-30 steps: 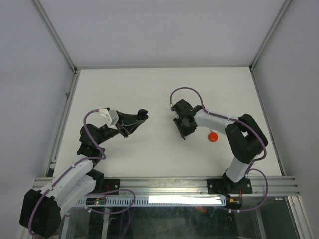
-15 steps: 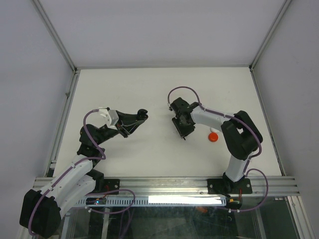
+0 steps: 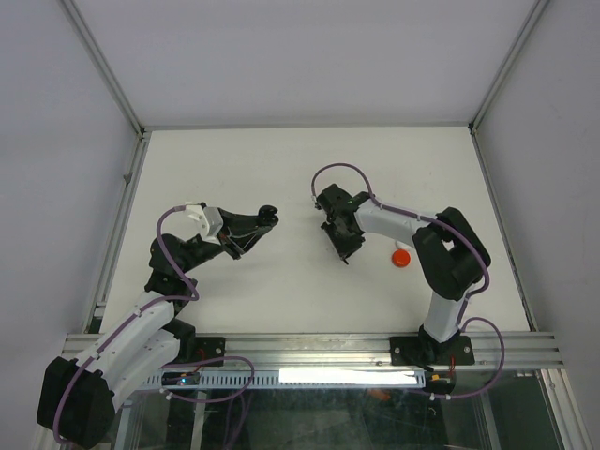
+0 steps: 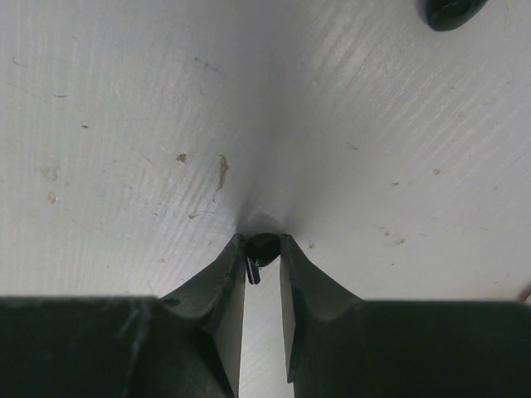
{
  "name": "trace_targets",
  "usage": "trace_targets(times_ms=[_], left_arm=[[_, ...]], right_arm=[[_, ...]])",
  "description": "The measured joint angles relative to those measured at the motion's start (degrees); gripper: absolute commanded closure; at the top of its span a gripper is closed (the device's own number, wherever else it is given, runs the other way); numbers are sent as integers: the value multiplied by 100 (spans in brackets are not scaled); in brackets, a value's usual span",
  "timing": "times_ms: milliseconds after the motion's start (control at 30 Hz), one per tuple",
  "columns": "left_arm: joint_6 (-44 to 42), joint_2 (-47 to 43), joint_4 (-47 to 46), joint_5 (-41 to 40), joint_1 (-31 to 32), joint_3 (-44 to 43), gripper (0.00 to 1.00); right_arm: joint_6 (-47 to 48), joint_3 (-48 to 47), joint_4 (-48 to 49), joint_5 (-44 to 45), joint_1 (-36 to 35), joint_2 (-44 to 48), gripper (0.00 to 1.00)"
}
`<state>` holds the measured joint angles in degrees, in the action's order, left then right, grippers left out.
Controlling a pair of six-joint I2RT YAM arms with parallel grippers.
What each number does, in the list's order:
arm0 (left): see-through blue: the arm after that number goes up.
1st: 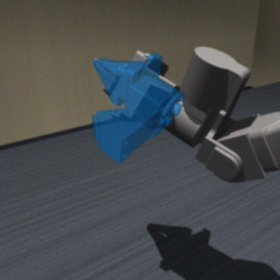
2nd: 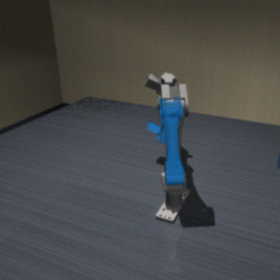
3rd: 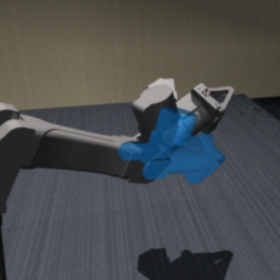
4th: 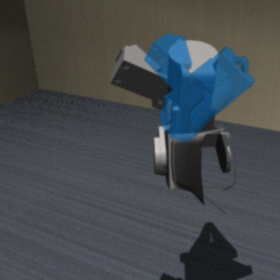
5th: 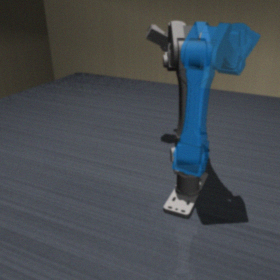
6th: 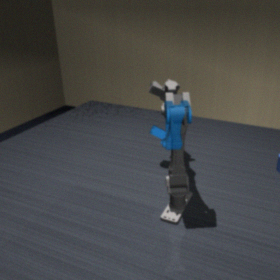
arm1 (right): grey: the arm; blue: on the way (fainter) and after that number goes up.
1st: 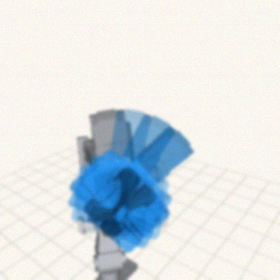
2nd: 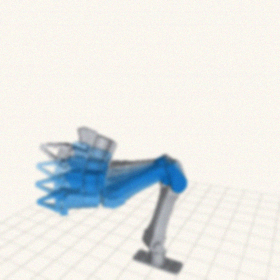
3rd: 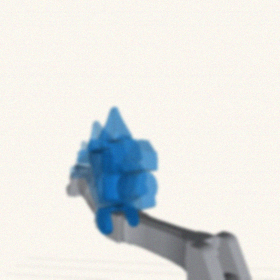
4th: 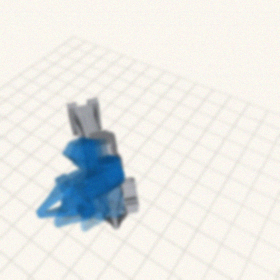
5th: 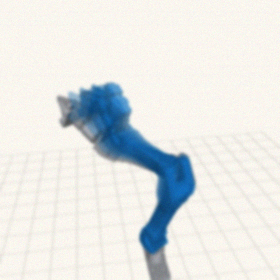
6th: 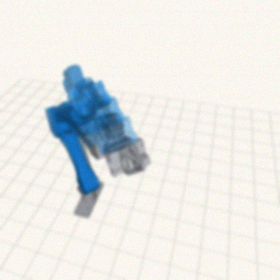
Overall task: Insert the wireless bluetooth earbuds into the charging case
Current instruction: Pick up the earbud from the center of the board.
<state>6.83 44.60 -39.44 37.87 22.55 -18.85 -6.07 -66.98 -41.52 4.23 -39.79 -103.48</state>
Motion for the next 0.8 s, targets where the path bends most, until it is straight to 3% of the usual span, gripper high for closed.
trace_targets(times_ms=[200, 400, 800], left_arm=[[11, 0, -48, -2, 0, 15, 92], [26, 0, -142, -2, 0, 50, 92], [186, 2, -509, 7, 0, 103, 92]], right_arm=[[0, 33, 13, -61, 0, 151, 86], [0, 83, 271, -186, -24, 1097, 87], [0, 348, 1906, -398, -533, 2833, 88]])
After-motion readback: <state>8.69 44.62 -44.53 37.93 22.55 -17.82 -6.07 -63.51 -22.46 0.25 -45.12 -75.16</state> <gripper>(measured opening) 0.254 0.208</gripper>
